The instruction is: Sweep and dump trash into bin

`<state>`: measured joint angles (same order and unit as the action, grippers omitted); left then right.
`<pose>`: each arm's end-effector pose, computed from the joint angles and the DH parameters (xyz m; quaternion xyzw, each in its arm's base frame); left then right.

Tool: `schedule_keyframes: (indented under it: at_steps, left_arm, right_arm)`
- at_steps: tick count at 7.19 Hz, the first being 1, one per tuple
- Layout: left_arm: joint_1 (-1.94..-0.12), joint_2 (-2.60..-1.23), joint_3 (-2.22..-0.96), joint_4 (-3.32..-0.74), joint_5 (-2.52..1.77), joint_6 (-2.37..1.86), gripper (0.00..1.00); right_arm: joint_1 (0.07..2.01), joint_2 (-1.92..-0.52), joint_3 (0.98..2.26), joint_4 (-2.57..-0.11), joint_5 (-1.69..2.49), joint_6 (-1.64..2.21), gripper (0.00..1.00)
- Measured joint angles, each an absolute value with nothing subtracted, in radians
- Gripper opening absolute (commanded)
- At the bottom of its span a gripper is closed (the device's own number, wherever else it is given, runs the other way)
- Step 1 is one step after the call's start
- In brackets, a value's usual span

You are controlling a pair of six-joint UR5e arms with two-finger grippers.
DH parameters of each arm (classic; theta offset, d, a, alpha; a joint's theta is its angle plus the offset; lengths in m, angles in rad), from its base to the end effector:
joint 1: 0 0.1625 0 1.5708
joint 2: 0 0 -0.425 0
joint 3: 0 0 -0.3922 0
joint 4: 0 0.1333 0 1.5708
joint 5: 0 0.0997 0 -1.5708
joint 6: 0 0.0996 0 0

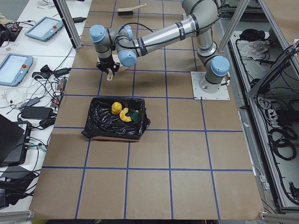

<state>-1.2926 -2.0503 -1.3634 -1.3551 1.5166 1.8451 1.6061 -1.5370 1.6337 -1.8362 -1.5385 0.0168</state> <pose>0.0500 -0.6802 0.3292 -0.7046 -0.7085 0.0099 0.0378 0.1548 -0.5146 0.4680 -0.0106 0.9963 -0.0838 0.0183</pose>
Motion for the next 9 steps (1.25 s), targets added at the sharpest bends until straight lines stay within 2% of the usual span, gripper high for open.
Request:
schedule_keyframes:
  at_steps: [3, 8, 9]
  left_arm:
    - [-1.307, -2.067, -1.443, -1.299, 1.515, 1.826, 0.0]
    - [-1.34, -2.113, -1.462, -1.211, 1.527, 1.83, 0.0]
    - [-1.345, -2.117, -1.466, -1.204, 1.528, 1.831, 0.06]
  right_arm:
    - [1.606, -1.537, 1.634, -1.836, -1.539, 0.017, 1.0]
    - [1.606, -1.538, 1.634, -1.836, -1.539, 0.017, 1.0]
    - [1.606, -1.537, 1.634, -1.837, -1.539, 0.017, 1.0]
